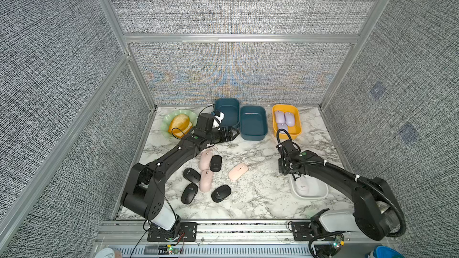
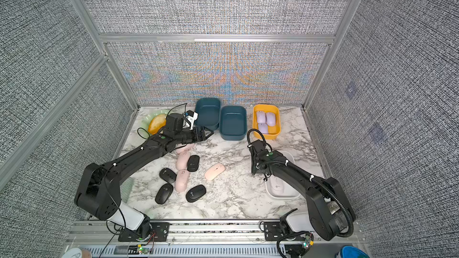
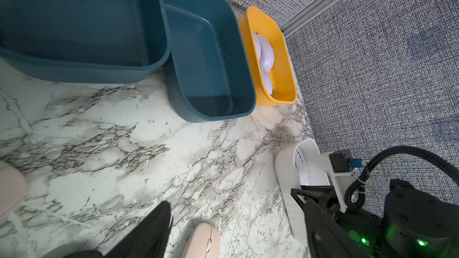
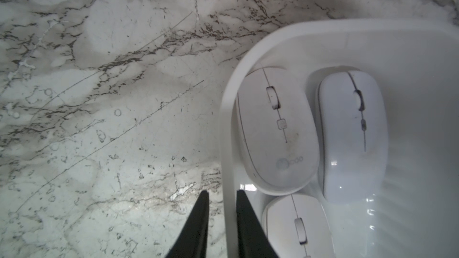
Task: Place the mice by color into the storage box
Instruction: Move the storage box to the center of the board.
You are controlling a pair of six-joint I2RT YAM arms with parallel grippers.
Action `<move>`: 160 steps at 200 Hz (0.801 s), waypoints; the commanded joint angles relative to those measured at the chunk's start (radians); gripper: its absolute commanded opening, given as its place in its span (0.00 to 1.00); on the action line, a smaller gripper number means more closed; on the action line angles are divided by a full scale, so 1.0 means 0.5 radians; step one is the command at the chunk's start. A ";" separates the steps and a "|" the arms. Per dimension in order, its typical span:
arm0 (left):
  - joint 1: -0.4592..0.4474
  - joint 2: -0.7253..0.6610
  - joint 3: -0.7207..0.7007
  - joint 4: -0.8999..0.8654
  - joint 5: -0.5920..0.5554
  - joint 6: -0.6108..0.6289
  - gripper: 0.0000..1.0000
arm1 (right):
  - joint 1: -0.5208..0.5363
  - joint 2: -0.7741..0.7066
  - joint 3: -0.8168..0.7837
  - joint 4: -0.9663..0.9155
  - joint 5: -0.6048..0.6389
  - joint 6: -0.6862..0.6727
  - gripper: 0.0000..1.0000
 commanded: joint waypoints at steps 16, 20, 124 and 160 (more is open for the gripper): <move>-0.004 0.007 0.017 -0.017 -0.029 0.037 0.85 | 0.054 0.044 0.054 0.041 0.074 -0.021 0.18; -0.003 0.007 0.019 -0.017 -0.030 0.037 0.85 | 0.058 0.052 0.055 0.044 0.076 -0.024 0.17; -0.003 0.012 0.032 -0.043 -0.070 0.067 0.85 | 0.094 0.205 0.169 0.098 0.099 -0.066 0.13; -0.005 0.029 0.032 -0.039 -0.052 0.058 0.85 | 0.094 0.242 0.198 0.126 0.102 -0.078 0.13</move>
